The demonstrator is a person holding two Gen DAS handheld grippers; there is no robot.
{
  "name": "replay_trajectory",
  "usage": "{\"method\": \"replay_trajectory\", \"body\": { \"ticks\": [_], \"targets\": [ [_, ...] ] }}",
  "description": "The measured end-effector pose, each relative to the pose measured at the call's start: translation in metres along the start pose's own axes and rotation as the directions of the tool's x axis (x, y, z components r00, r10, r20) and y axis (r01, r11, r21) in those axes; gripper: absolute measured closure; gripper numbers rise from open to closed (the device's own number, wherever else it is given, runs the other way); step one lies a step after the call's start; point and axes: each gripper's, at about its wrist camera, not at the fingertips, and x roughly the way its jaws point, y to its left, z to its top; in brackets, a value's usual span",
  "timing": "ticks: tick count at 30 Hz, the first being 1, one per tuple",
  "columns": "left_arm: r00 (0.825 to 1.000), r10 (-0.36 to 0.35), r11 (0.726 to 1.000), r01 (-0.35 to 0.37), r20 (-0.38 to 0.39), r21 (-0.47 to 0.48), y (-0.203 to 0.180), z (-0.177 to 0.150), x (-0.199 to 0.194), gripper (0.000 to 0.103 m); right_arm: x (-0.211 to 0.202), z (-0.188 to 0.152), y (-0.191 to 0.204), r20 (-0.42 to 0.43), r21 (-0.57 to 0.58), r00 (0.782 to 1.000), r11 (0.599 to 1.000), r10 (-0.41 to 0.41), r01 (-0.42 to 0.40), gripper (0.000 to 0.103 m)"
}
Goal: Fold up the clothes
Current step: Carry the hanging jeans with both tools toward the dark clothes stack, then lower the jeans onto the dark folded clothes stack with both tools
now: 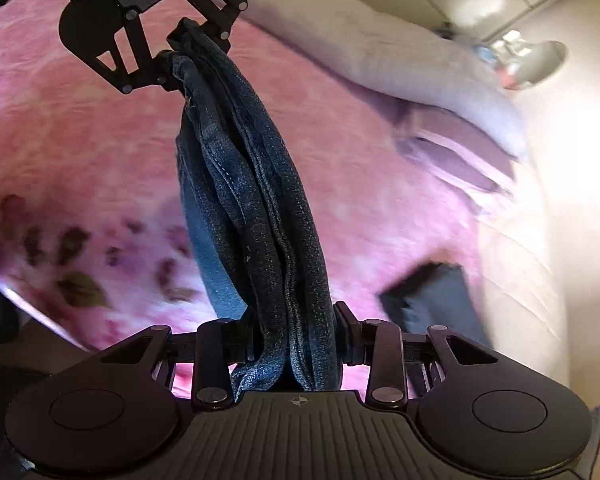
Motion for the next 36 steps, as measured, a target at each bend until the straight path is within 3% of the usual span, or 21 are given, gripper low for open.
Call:
{"method": "replay_trajectory", "body": {
  "ticks": [5,12,14,16,19,21,22,23,26,31,33,36],
  "targets": [
    [0.996,0.082,0.997,-0.082,0.027,0.010,0.060,0.097,0.068,0.073,0.021,-0.069,-0.107,0.045,-0.007,0.994,0.995,-0.100,0.100,0.067],
    [0.979,0.201,0.977,-0.202,-0.020,-0.067,0.153,0.240,0.197,0.073,0.104,-0.181,-0.314,0.113,-0.075,0.971,0.973,-0.209,0.218,0.067],
    [0.969,0.246,0.966,-0.248,-0.037,-0.076,0.162,0.268,0.234,0.073,0.132,-0.208,-0.353,0.145,-0.093,0.955,0.957,-0.259,0.274,0.067],
    [0.970,0.229,0.971,-0.234,-0.078,-0.055,0.145,0.278,0.280,0.073,0.164,-0.234,-0.377,0.172,-0.097,0.940,0.945,-0.294,0.313,0.065],
    [0.975,0.164,0.986,-0.167,-0.151,-0.009,0.109,0.285,0.354,0.068,0.237,-0.272,-0.378,0.133,-0.073,0.956,0.959,-0.263,0.274,0.062],
    [0.977,0.057,0.998,-0.050,-0.207,0.035,0.079,0.275,0.398,0.058,0.291,-0.295,-0.363,0.040,-0.088,0.980,0.977,-0.193,0.195,0.062],
    [0.975,0.032,0.999,-0.022,-0.221,0.046,0.068,0.271,0.408,0.058,0.316,-0.306,-0.354,-0.022,-0.097,0.992,0.987,-0.128,0.125,0.062],
    [0.976,0.050,0.998,-0.039,-0.211,0.056,0.061,0.268,0.410,0.054,0.327,-0.312,-0.347,-0.044,-0.097,0.995,0.991,-0.093,0.088,0.059],
    [0.978,0.086,0.996,-0.077,-0.190,0.055,0.056,0.260,0.406,0.054,0.336,-0.327,-0.332,-0.057,-0.087,0.997,0.995,-0.045,0.040,0.054],
    [0.982,0.037,0.998,-0.029,-0.184,0.048,0.079,0.248,0.395,0.055,0.317,-0.343,-0.338,-0.045,-0.022,0.998,0.999,-0.033,0.032,0.050],
    [0.983,0.051,0.996,-0.038,-0.175,0.076,0.086,0.247,0.396,0.062,0.311,-0.345,-0.349,-0.046,0.065,0.999,0.998,0.009,-0.006,0.063],
    [0.983,0.083,0.995,-0.073,-0.167,0.068,0.093,0.244,0.399,0.065,0.303,-0.333,-0.354,-0.047,0.137,0.999,0.990,-0.005,0.011,0.067]
  ]
}}
